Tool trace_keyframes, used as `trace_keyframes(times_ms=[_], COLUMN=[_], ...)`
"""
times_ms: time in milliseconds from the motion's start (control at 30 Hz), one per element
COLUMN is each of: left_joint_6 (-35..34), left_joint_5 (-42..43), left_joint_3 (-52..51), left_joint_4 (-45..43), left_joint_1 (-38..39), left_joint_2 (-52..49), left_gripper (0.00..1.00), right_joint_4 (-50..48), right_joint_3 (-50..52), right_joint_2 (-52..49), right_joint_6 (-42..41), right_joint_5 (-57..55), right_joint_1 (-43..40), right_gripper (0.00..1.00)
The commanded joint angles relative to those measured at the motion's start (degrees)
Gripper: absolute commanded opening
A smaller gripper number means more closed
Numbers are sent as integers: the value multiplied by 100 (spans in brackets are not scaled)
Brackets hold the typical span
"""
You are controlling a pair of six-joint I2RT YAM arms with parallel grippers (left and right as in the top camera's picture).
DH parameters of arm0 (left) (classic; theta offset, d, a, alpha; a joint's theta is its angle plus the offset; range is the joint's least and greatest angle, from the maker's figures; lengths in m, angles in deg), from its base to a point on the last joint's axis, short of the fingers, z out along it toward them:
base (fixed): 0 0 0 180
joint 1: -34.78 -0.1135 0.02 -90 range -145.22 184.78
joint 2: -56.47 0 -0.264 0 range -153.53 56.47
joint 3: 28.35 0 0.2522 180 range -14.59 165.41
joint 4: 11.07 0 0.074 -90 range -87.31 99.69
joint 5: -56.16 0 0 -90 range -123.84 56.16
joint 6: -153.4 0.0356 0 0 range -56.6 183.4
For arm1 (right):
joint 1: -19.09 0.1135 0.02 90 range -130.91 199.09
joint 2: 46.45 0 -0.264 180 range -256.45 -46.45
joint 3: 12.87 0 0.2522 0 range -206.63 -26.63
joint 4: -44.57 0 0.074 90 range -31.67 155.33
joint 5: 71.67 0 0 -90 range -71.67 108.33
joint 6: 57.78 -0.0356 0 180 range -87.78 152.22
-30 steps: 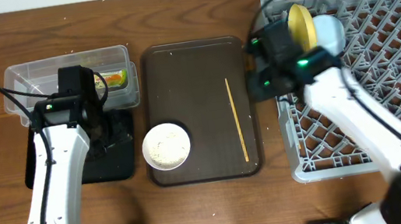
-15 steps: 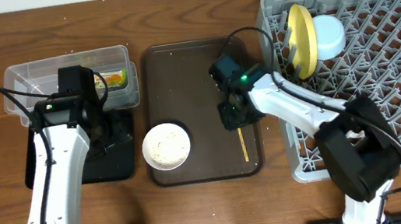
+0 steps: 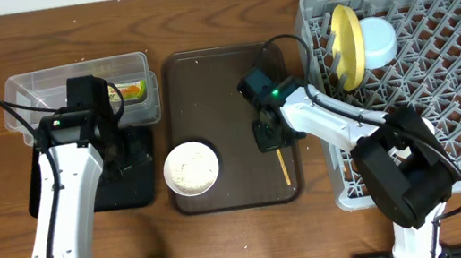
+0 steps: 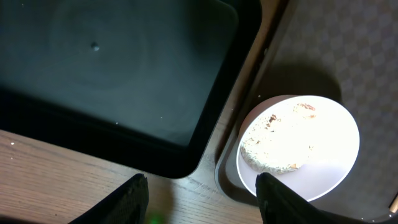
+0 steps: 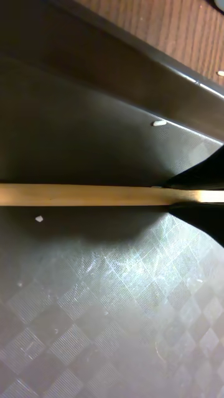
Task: Sort waste into correct bins and load items into the dishwasher rack
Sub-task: 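Return the right gripper to the tray and grasp the second chopstick, then carry the second chopstick with the right gripper into the rack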
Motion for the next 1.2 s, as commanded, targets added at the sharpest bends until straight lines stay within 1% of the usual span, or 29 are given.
trace_keyframes(times_ms=[0,167,267,400,533,633,800,967,1167], left_joint_6=[-52,-52,-52,-55,-52,-55,-55,-55,-55], left_joint_5=[-28,-28,-28,-28,-28,-28,-28,-28,-28], left_joint_3=[72,72,72,72,72,72,72,72,72], left_joint_4=[22,20,20,20,17,17,17,17,17], left_joint_1=[-4,-4,-4,-4,-4,-4,-4,-4,-4], left_joint_2=[39,39,39,39,39,39,39,39,39], left_gripper=[59,59,59,59,59,59,59,59,59], right_joint_4=[42,216,315,525,962,1261,1648,1768,1821], right_joint_3=[-33,-44,-44,-42,-42,-42,-28,-20,-4], right_joint_2=[-85,442,977,1770,2310,2452,2385,2345,2315], right_joint_6=[-81,-63,229,820,960,1093,1405,1390,1384], right_joint_5=[17,157,157,98,-131,-190,-201,-533,-634], right_joint_1=[48,-101,-245,-492,-857,-1139,-1513,-1681,-1727], right_gripper=[1,1,1,1,1,1,1,1,1])
